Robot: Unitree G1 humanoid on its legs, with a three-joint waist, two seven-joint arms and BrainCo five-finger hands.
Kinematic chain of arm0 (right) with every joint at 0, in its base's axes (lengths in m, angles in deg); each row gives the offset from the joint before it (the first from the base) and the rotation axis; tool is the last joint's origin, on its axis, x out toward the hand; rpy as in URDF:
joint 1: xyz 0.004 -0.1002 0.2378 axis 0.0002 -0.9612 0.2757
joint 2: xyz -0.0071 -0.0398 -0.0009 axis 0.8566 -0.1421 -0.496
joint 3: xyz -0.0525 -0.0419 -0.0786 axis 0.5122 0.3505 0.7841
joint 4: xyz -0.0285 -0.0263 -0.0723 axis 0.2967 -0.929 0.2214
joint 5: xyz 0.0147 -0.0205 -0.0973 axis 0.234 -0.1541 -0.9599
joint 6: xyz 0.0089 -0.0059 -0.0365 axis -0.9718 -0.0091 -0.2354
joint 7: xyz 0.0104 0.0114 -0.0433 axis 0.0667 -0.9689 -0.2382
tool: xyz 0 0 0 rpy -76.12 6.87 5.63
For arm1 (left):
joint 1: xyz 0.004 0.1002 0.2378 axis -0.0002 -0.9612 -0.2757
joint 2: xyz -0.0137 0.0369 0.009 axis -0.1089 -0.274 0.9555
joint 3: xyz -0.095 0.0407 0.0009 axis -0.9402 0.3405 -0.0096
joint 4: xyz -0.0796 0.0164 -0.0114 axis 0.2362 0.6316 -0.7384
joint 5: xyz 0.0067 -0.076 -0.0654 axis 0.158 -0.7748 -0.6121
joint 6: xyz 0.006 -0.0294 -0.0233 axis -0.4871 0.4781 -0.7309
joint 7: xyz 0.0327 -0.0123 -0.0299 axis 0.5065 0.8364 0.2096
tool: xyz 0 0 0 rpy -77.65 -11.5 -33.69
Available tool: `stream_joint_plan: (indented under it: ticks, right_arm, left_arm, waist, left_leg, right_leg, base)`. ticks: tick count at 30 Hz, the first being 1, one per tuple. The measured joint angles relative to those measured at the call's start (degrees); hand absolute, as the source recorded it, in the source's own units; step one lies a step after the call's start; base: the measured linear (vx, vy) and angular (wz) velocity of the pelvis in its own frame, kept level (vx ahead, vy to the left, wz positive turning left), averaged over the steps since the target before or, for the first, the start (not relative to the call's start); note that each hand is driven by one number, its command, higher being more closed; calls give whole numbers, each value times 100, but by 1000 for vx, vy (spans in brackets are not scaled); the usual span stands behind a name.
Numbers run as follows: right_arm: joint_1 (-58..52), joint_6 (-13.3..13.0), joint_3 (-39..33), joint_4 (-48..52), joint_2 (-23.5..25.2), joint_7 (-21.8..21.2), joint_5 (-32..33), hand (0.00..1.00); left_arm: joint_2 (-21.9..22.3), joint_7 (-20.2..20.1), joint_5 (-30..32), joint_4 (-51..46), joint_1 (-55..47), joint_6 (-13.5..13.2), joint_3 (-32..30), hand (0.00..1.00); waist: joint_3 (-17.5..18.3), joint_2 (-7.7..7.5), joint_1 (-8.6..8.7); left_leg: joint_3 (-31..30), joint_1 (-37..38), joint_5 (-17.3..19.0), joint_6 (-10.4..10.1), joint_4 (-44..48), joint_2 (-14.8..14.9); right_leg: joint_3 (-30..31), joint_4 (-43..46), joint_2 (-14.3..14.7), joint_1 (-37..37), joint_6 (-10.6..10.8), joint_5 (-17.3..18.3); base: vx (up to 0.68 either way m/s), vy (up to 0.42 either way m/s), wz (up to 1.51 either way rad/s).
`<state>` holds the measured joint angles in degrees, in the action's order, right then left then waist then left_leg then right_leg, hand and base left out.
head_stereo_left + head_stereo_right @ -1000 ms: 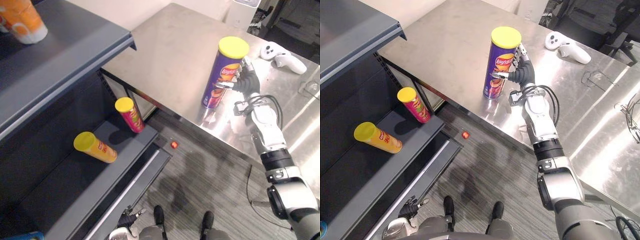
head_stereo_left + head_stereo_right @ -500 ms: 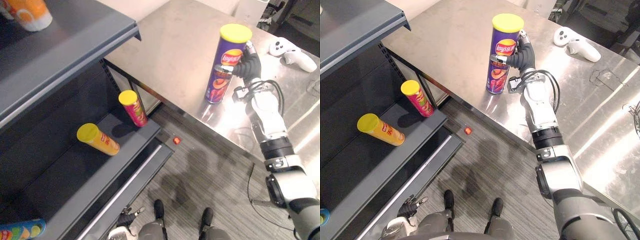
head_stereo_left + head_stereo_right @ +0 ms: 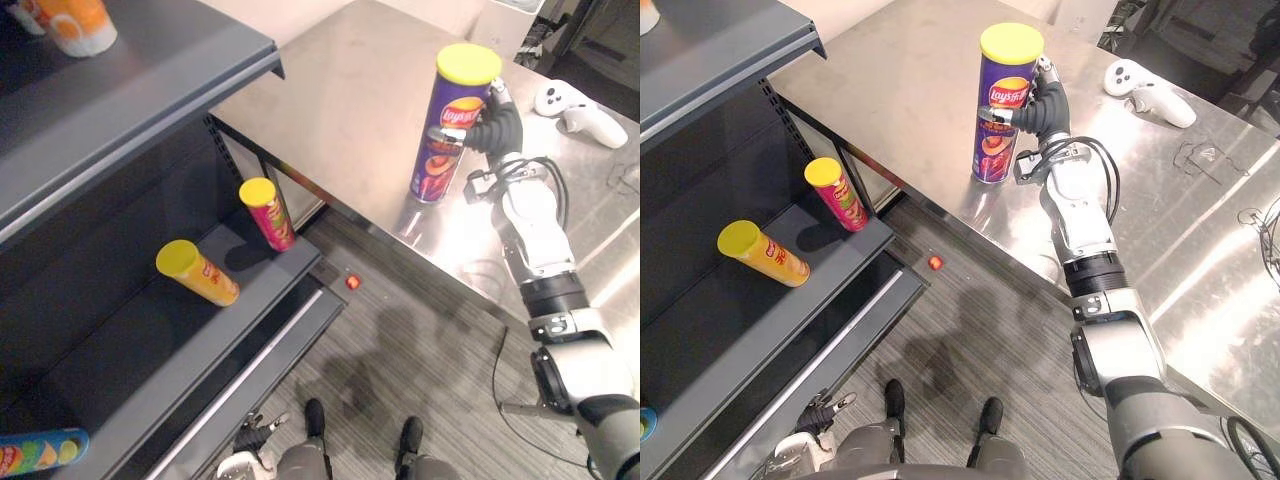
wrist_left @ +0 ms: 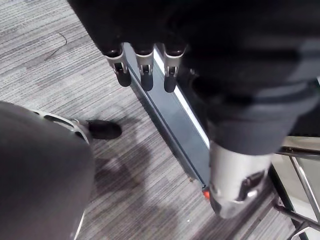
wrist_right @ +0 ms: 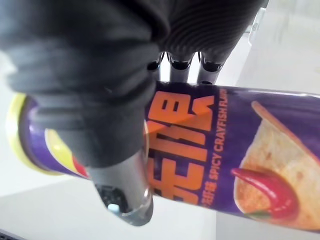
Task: Put the gum and the chips on the shelf.
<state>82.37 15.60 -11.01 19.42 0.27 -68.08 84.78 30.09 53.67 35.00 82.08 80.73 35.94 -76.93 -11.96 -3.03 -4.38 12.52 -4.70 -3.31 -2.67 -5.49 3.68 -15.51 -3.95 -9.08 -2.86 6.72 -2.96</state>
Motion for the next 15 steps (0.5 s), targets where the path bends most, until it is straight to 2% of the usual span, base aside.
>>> stream_joint_plan:
  ticks: [4,8,11,15]
  right_arm:
    - [-263,-12,-5,801,2,-8,-74,100]
    - [-1261,-78,-28,1943,9,-126,-68,100]
    - [-1862,-150,-64,2474,17,-278,-64,100]
    - [-2581,-262,-219,2944,20,-479,-59,100]
  left_arm:
    - [-6,23,63,8,-12,6,-25,0]
    - [-9,54,195,17,-132,9,-72,0]
    - [3,49,293,67,-168,9,-70,0]
    - [5,42,425,124,-185,8,-70,0]
  waist:
    - [37,-31,60]
    - [332,-116,139]
    - [450,-127,247]
    - [587,-127,272]
  left_leg:
    - [105,94,-2,-2,0,10]
    - [160,188,1,-7,-1,19]
    - [198,223,6,-11,-3,31]
    - [279,300,24,-37,-38,86]
  right_leg:
    - [107,4,3,28,-2,-2]
    - [229,14,4,47,-2,-2]
    - [288,19,4,56,-1,-1]
    - [387,112,27,15,0,5]
  base:
    - [-11,-1,-13]
    - [-3,-7,-14]
    - [-53,-6,-10]
    - [-90,-17,-16]
